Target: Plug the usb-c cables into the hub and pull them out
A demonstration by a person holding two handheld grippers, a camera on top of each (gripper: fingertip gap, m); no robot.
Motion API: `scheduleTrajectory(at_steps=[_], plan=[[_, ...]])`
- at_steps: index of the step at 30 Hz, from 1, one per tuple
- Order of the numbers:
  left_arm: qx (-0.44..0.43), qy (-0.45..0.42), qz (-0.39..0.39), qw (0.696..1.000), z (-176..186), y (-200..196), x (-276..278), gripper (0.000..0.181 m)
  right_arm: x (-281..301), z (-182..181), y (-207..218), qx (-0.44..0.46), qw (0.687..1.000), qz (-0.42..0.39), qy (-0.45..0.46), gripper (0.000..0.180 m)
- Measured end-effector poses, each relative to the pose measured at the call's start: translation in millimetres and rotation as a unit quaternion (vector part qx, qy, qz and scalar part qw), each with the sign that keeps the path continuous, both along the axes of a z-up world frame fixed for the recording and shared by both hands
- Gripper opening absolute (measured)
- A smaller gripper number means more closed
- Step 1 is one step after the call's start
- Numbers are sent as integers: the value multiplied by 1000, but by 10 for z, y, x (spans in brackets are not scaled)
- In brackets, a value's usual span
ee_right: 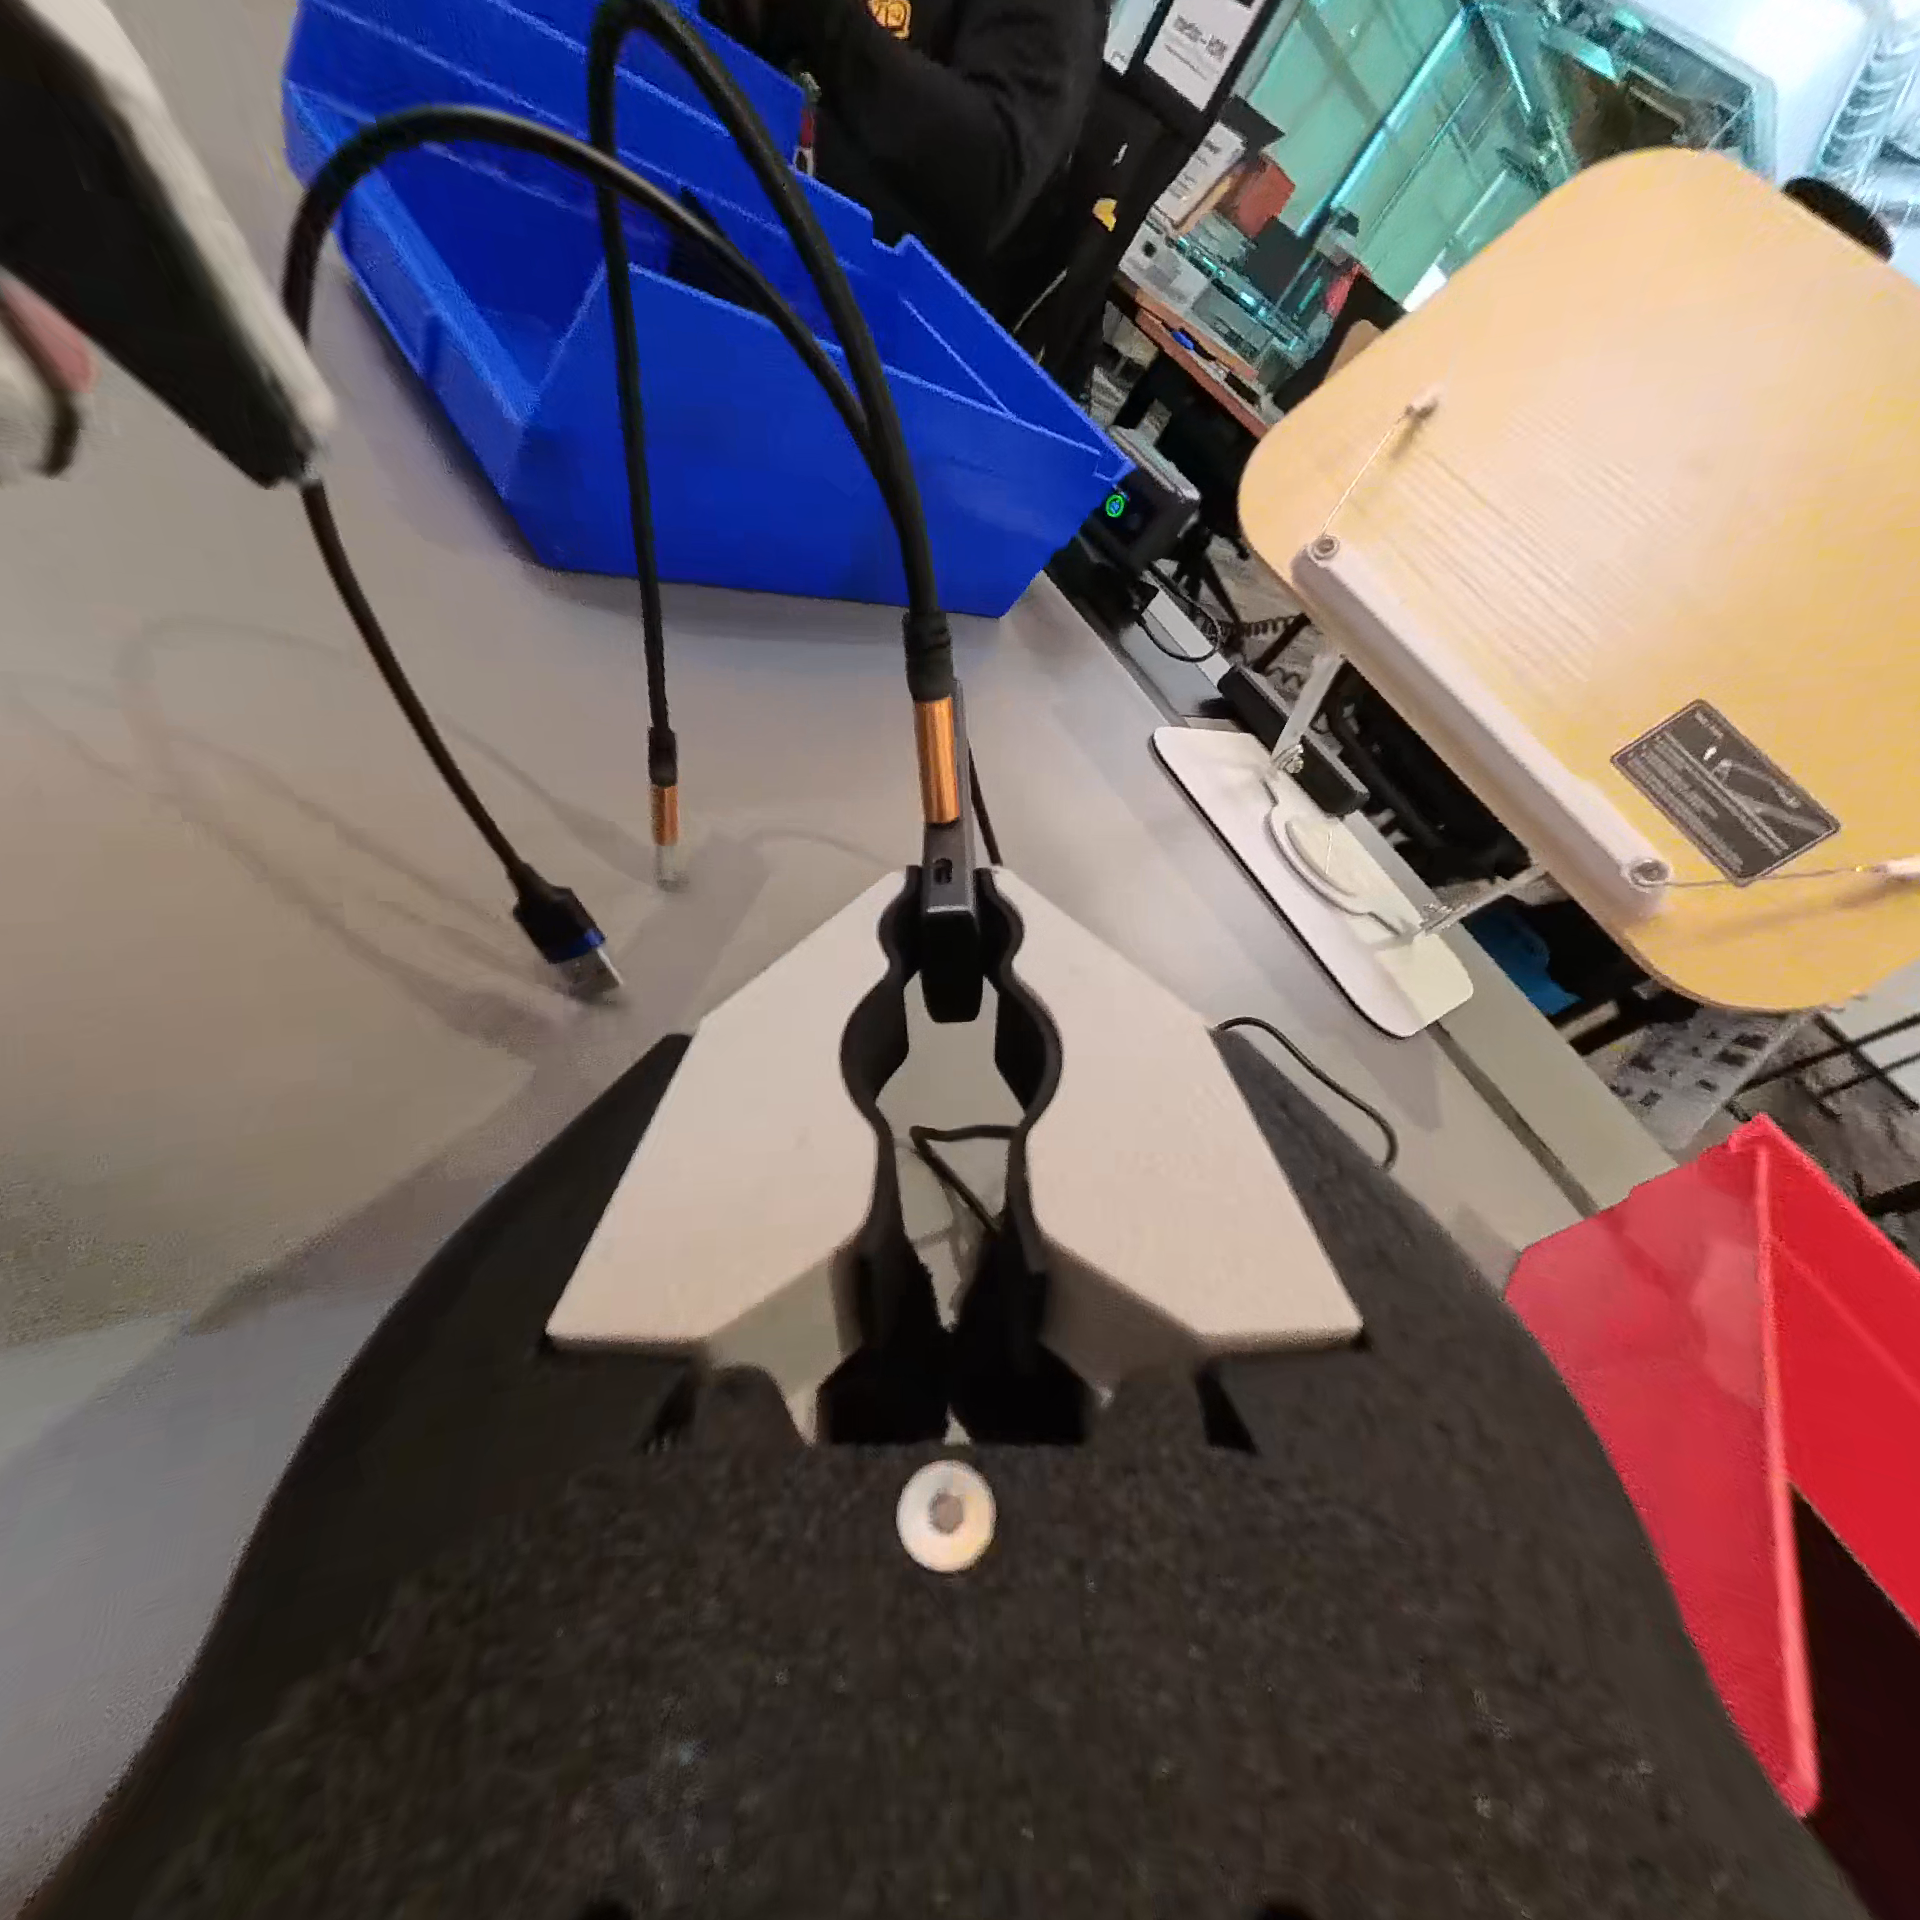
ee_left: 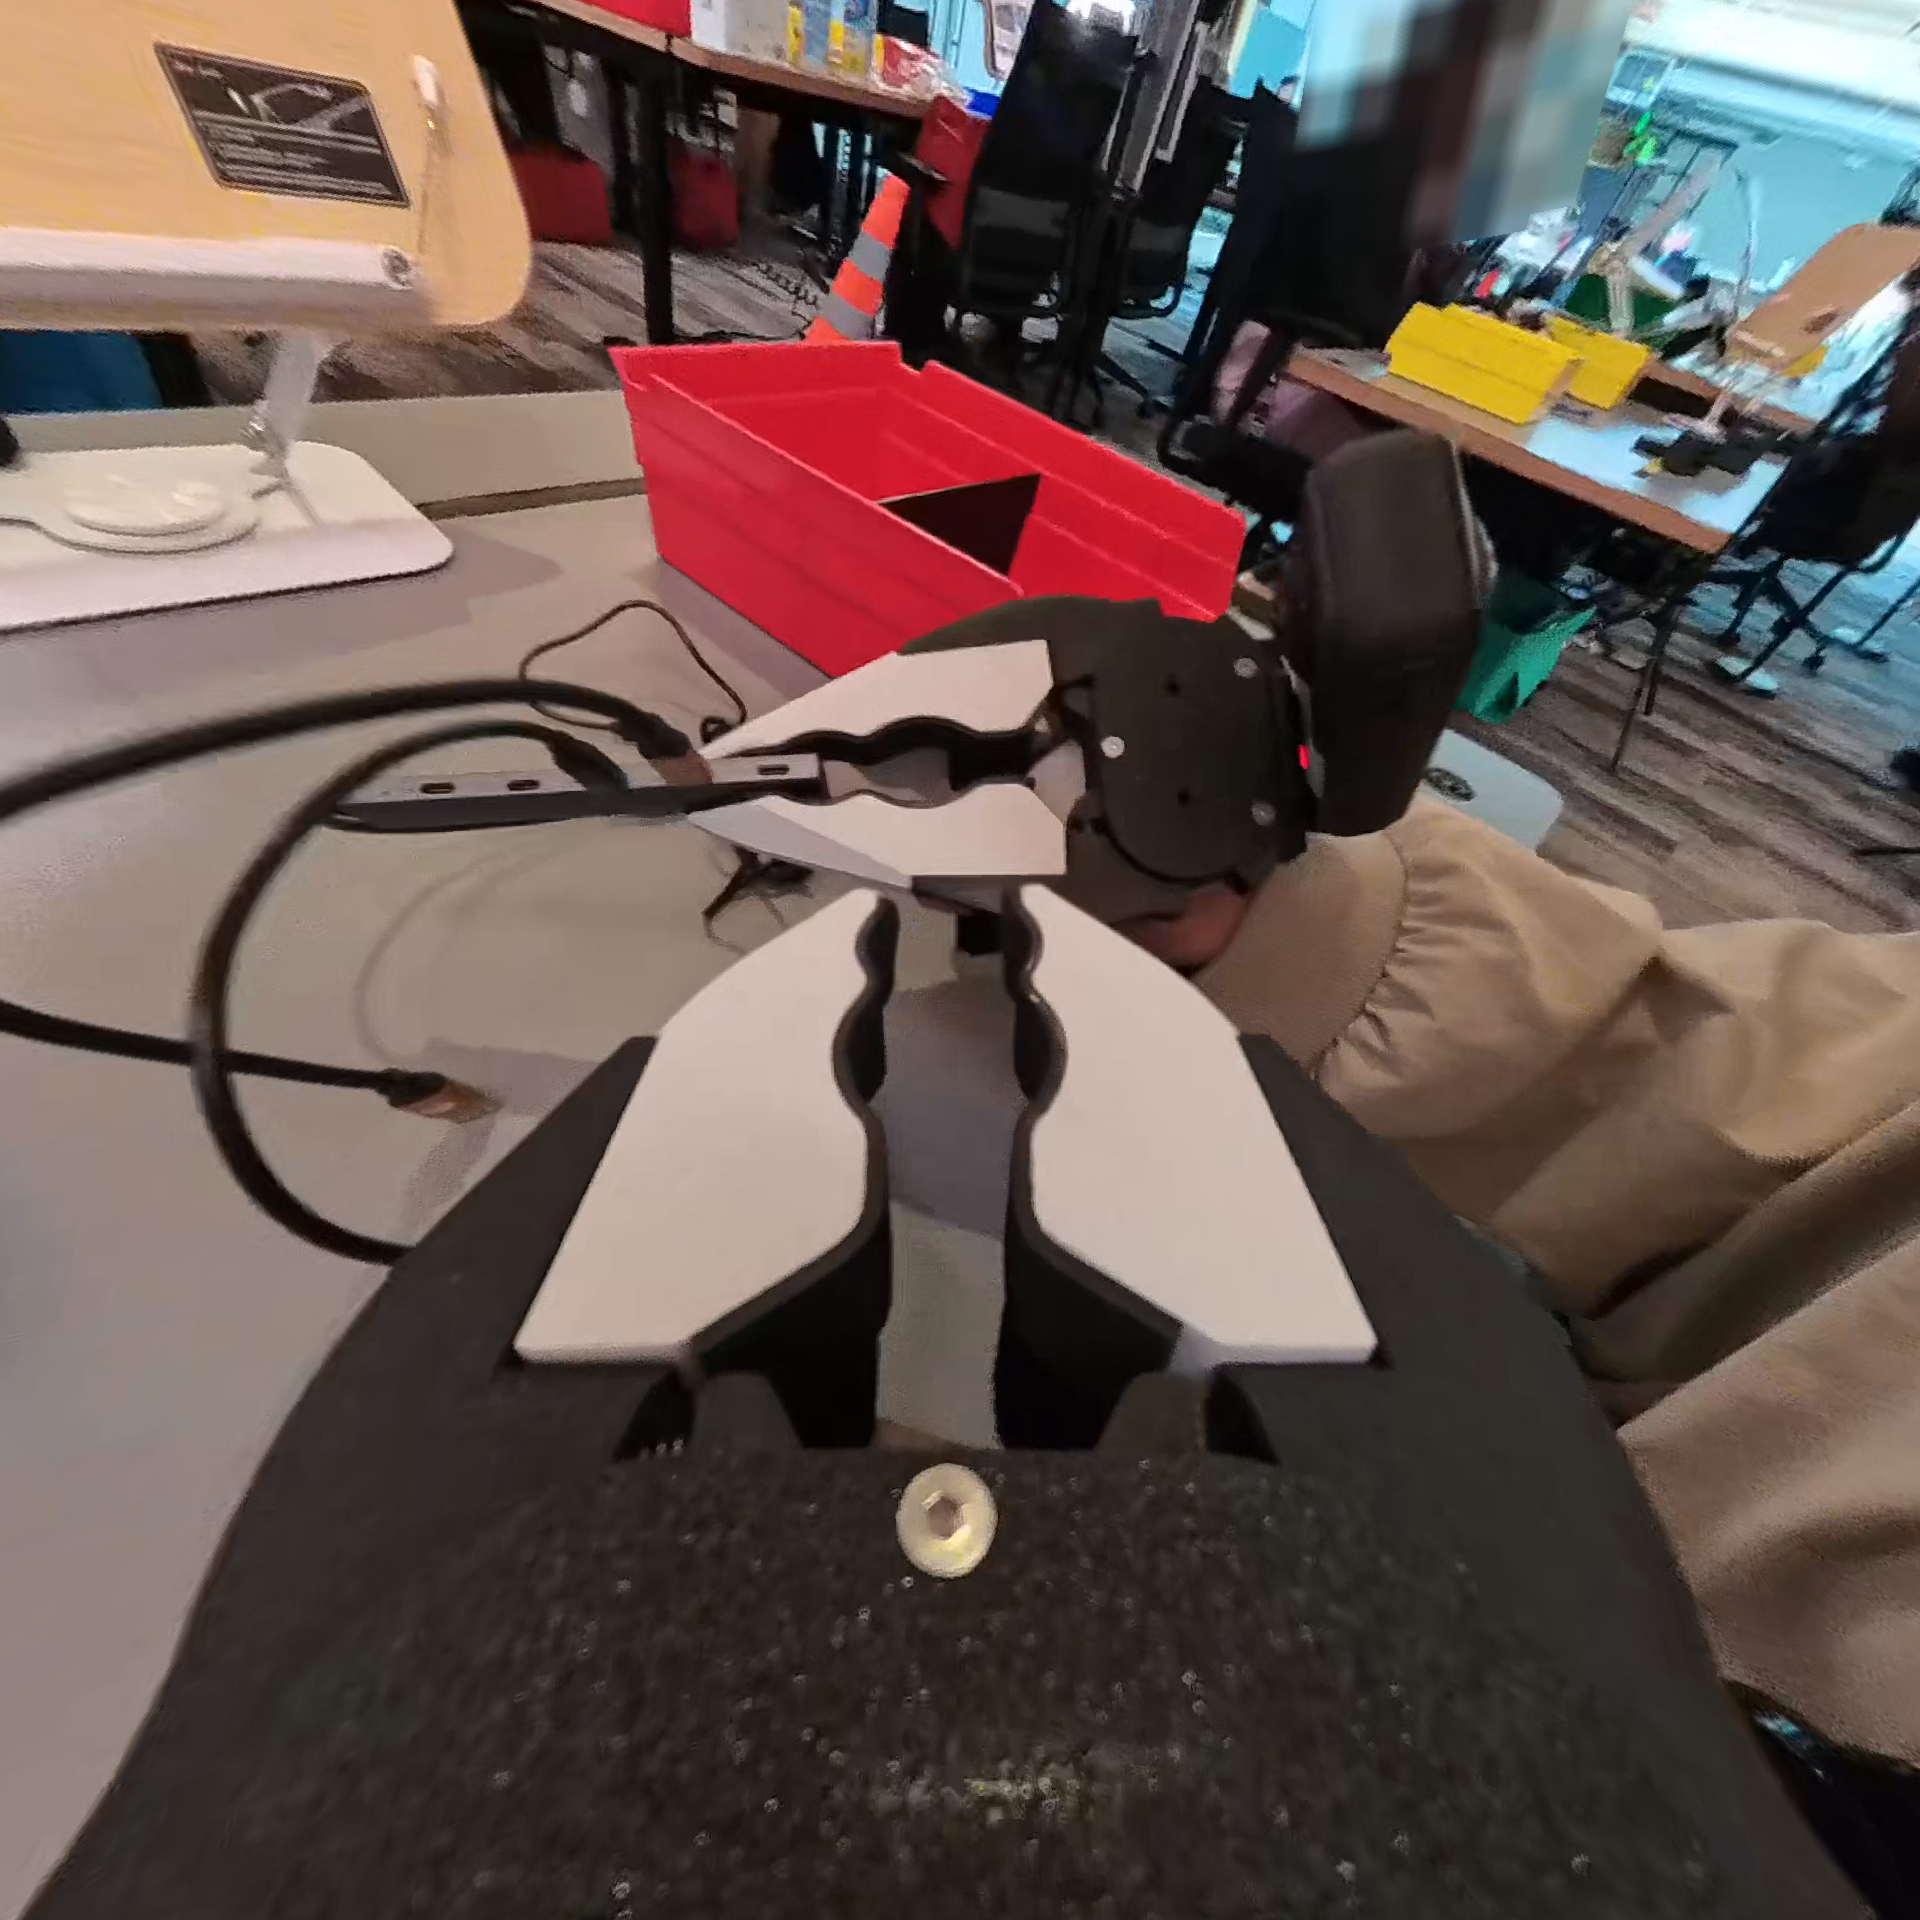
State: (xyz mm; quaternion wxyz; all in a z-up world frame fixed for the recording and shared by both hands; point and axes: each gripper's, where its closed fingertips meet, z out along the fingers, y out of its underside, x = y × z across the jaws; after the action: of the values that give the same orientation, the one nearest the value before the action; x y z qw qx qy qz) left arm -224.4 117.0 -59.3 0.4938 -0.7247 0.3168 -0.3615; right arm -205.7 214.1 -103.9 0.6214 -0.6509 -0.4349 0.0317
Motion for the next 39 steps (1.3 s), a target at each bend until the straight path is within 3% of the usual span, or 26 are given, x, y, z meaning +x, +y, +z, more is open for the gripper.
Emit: scheduleTrajectory(at_steps=[6, 10, 18, 37, 39], plan=[[54, 64, 50, 995, 205, 288, -209, 30, 93, 76, -83, 160, 975, 29, -152, 9], [12, 186, -3, 982, -235, 351, -95, 39, -24, 89, -163, 224, 948, 32, -226, 9], [-16, 232, 17, 972, -565, 519, -113, 12, -176, -16, -243, 236, 935, 48, -261, 9], [57, 221, 71, 971, -483, 549, -202, 10, -257, -73, -161, 177, 959, 22, -222, 10], [80, 205, 73, 973, -375, 507, -207, 10, -128, -158, -41, 142, 958, -24, -249, 9]])
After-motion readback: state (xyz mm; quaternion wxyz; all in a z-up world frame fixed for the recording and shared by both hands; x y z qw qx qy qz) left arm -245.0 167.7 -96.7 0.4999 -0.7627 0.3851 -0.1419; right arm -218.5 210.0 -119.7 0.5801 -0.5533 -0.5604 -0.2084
